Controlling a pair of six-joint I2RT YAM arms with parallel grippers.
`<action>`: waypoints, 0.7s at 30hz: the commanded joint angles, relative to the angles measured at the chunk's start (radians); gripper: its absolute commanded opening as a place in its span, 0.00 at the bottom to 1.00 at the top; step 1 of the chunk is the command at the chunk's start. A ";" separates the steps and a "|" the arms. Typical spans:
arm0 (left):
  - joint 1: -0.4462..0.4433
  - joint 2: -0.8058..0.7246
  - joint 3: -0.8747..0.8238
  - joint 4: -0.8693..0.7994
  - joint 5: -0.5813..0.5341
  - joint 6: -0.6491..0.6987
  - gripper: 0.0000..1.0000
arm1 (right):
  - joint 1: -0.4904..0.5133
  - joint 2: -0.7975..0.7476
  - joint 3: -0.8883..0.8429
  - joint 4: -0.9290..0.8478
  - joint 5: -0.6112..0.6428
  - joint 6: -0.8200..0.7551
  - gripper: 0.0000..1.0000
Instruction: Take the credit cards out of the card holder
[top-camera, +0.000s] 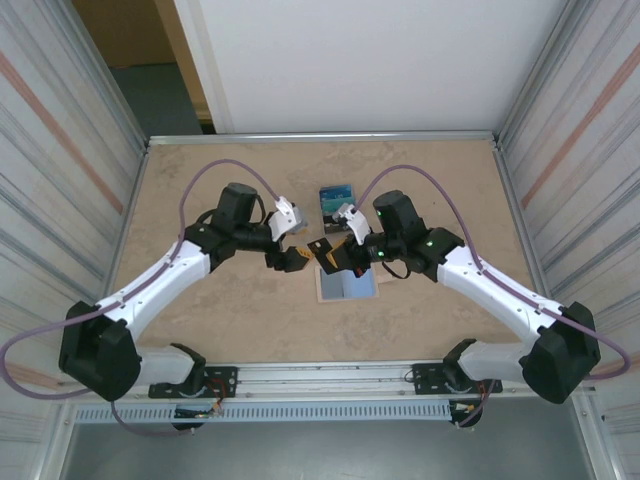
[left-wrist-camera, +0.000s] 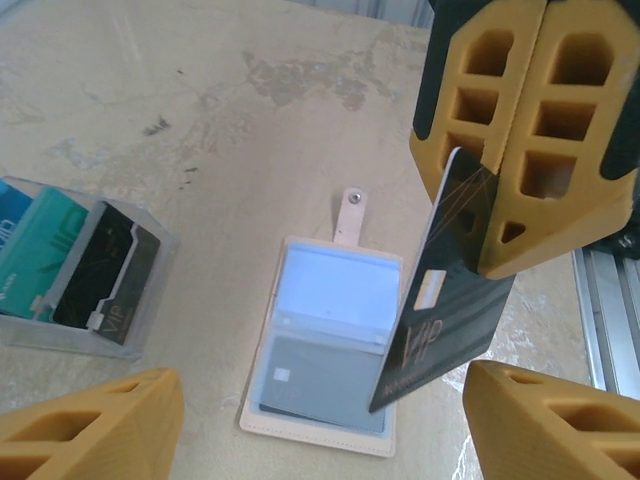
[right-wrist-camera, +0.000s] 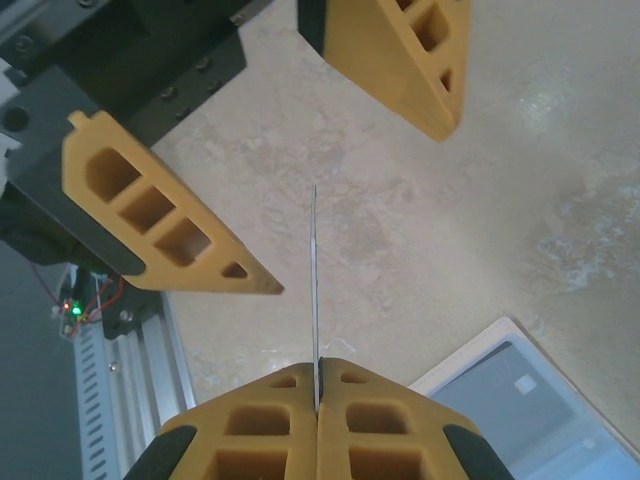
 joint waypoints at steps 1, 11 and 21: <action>-0.006 0.027 0.060 -0.060 0.074 0.079 0.72 | 0.006 0.009 0.043 -0.028 -0.044 -0.034 0.00; -0.009 0.092 0.130 -0.113 0.166 0.130 0.47 | 0.006 0.015 0.043 -0.052 -0.052 -0.045 0.00; -0.034 0.117 0.152 -0.148 0.179 0.163 0.04 | 0.004 0.003 0.039 -0.047 -0.019 -0.038 0.00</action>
